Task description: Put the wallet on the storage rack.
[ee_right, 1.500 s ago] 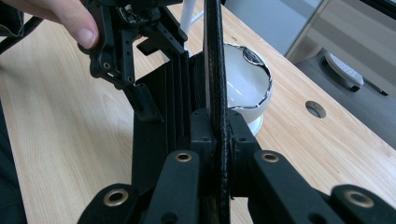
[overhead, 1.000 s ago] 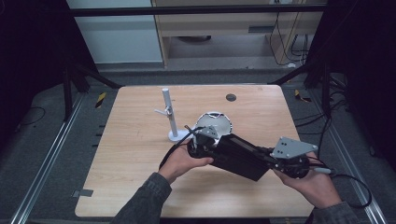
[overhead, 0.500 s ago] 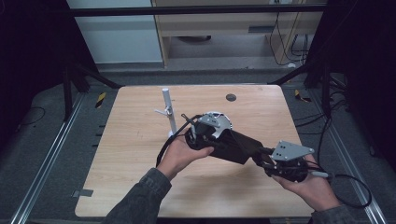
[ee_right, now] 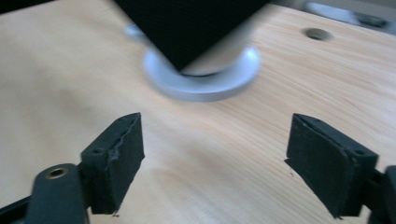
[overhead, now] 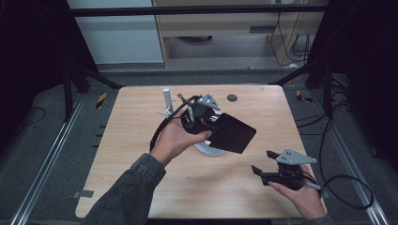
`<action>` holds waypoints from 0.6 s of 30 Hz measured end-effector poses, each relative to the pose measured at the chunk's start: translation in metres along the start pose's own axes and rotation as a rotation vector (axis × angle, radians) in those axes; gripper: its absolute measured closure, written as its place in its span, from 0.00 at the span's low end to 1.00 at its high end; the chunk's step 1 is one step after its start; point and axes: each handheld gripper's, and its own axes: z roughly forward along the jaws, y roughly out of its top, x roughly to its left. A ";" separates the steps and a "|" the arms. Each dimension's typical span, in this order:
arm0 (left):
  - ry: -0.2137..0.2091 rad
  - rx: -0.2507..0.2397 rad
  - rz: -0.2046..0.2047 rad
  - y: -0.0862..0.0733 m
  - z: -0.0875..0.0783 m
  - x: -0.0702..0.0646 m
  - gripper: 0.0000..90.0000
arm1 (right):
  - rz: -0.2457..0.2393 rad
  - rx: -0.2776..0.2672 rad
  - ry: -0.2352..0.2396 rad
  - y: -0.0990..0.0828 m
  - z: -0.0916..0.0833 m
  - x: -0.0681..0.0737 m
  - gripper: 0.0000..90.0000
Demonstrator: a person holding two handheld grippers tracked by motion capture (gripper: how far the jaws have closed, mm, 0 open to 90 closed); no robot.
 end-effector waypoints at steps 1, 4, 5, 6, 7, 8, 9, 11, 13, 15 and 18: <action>0.005 -0.003 -0.002 0.001 -0.004 0.000 0.89 | 0.023 -0.014 -0.018 -0.005 0.003 -0.003 0.20; 0.016 -0.021 -0.017 0.002 -0.016 0.002 0.89 | 0.065 0.009 -0.085 -0.015 0.011 -0.007 0.18; 0.017 -0.028 -0.025 0.001 -0.019 0.003 0.89 | 0.065 0.016 -0.091 -0.017 0.012 -0.007 0.18; 0.018 -0.036 -0.034 0.001 -0.021 0.004 0.89 | 0.068 0.013 -0.100 -0.018 0.013 -0.007 0.18; 0.021 -0.038 -0.038 0.001 -0.024 0.005 0.89 | 0.073 0.012 -0.099 -0.019 0.013 -0.007 0.17; 0.028 -0.044 -0.041 0.001 -0.025 0.006 0.90 | 0.069 0.018 -0.102 -0.020 0.013 -0.007 0.17; 0.034 -0.048 -0.045 0.000 -0.027 0.006 0.89 | 0.072 0.019 -0.107 -0.020 0.013 -0.007 0.17; 0.045 -0.056 -0.058 -0.001 -0.029 0.009 0.89 | 0.076 0.021 -0.116 -0.021 0.012 -0.006 0.17; 0.061 -0.057 -0.060 -0.001 -0.029 0.011 0.89 | 0.083 0.024 -0.128 -0.022 0.011 -0.006 0.17; 0.077 -0.058 -0.064 -0.002 -0.028 0.011 0.89 | 0.081 0.030 -0.148 -0.022 0.010 -0.007 0.17; 0.098 -0.059 -0.086 -0.007 -0.026 0.018 0.90 | 0.103 0.027 -0.162 -0.023 0.008 -0.009 0.17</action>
